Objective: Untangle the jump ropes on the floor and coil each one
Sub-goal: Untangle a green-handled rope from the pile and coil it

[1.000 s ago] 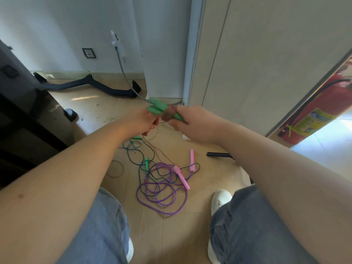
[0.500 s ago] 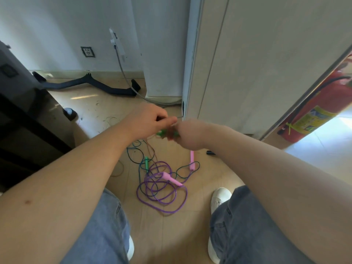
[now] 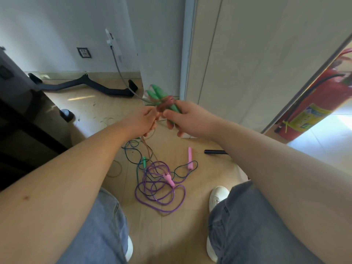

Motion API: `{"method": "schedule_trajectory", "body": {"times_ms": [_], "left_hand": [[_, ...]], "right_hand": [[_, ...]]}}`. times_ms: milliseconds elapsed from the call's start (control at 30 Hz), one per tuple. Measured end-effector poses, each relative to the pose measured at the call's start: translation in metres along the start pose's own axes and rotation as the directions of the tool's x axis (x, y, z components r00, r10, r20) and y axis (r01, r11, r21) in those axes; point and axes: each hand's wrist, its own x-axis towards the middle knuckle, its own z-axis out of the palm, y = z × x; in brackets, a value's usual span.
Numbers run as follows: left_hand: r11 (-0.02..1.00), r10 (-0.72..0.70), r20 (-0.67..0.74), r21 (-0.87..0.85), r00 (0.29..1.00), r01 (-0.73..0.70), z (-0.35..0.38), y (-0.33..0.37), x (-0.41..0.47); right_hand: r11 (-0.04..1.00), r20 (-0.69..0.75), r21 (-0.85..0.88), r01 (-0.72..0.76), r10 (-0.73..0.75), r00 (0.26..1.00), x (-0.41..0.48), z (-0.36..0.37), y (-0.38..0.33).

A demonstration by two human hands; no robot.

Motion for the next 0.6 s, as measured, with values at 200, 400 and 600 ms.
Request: {"method": "schedule_trajectory", "body": {"times_ms": [200, 400, 600], "left_hand": [[0.975, -0.098, 0.196, 0.217, 0.976, 0.054, 0.012, 0.000, -0.002], [0.893, 0.182, 0.135, 0.393, 0.974, -0.221, 0.008, 0.013, -0.005], [0.846, 0.293, 0.088, 0.440, 0.952, -0.301, -0.002, 0.006, -0.004]], "right_hand": [[0.900, -0.382, -0.335, -0.278, 0.140, 0.914, 0.027, -0.010, 0.033], [0.559, -0.052, -0.798, -0.224, 0.306, 0.951, 0.028, 0.008, 0.046], [0.706, 0.444, -0.671, 0.227, 0.137, 0.886, 0.010, 0.035, 0.015]]}}
